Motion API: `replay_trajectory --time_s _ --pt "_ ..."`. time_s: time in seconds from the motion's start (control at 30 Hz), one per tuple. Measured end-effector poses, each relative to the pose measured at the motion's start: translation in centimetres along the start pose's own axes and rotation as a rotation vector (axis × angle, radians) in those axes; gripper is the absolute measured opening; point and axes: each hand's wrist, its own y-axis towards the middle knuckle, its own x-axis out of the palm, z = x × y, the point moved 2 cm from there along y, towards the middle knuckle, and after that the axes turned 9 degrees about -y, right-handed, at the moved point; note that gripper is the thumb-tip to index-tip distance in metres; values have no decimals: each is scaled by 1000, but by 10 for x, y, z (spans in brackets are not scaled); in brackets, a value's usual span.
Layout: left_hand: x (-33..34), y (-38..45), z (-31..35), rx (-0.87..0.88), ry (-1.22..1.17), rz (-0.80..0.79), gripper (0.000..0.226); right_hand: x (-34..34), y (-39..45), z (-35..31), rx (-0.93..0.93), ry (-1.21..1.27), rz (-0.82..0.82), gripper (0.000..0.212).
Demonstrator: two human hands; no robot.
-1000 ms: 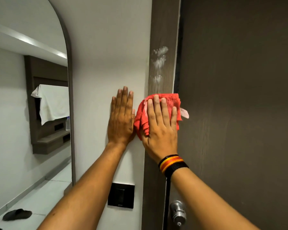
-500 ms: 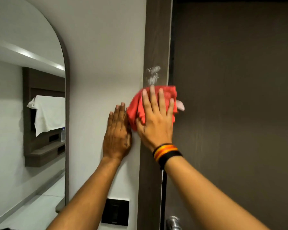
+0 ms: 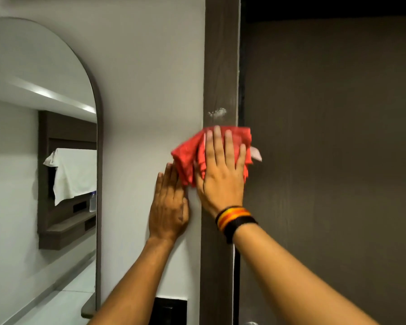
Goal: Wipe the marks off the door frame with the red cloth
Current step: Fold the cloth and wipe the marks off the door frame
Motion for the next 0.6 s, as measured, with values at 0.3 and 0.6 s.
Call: replay_trajectory --time_s 0.3,0.6 --pt "0 0 0 2 22 4 58 -12 39 0 42 18 -8 73" --pt "7 -7 -5 -11 55 -15 59 -36 197 17 46 -28 -19 70"
